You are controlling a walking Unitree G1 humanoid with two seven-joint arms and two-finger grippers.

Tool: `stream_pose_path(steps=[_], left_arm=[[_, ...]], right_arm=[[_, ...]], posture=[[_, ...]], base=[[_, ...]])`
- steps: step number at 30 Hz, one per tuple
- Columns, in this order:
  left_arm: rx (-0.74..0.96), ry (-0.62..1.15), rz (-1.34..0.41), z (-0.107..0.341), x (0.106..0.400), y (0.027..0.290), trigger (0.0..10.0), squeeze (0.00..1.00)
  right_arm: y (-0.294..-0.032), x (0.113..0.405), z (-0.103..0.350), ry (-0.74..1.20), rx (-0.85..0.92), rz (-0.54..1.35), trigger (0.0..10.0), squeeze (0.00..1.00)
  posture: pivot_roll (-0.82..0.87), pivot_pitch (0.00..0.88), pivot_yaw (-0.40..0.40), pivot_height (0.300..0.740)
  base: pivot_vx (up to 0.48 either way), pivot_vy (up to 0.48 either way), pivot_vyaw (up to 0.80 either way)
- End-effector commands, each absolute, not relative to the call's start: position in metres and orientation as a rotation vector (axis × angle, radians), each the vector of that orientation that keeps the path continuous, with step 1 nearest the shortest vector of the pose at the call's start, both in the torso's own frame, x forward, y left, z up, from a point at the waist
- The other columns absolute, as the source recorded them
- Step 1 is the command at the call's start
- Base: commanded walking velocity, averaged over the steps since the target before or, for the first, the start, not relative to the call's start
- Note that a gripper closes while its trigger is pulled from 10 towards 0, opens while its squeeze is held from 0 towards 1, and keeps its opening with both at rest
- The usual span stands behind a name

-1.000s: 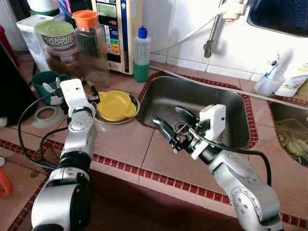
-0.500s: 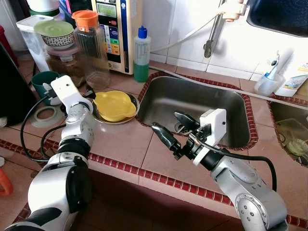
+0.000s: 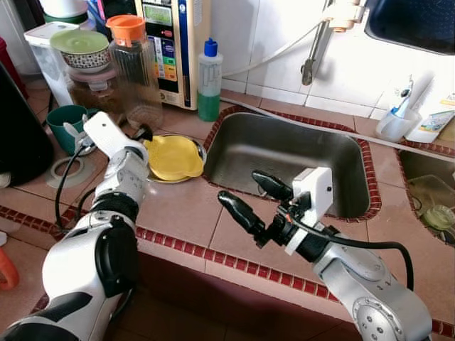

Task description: Kitchen organization

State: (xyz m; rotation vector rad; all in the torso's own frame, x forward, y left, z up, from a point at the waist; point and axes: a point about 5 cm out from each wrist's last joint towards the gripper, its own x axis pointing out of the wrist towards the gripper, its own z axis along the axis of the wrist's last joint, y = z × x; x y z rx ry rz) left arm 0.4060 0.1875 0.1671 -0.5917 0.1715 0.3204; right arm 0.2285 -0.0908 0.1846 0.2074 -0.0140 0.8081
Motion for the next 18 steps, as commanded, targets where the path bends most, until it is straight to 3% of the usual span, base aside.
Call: stream_pose_path(steps=[1,9,18], left_arm=[[-0.598,0.179,0.299,0.173,0.409,0.181,10.0,0.0],[-0.605,0.179,0.324,0.175,0.409,0.188,10.0,0.0],[-0.473,0.011,0.269,0.205,0.415,0.185,10.0,0.0]], right_arm=[[-0.092,0.226,0.189,-0.027,0.198,0.809,10.0,0.89],[-0.091,0.226,0.189,-0.026,0.202,0.807,10.0,0.9],[-0.09,0.229,0.189,-0.029,0.206,0.802,10.0,0.87]], posture=[[-0.01,0.006,-0.011,0.74],[-0.01,0.01,-0.01,0.74],[0.0,0.004,-0.006,0.74]], base=[[0.0,0.0,0.0],[0.0,0.0,0.0],[0.0,0.0,0.0]])
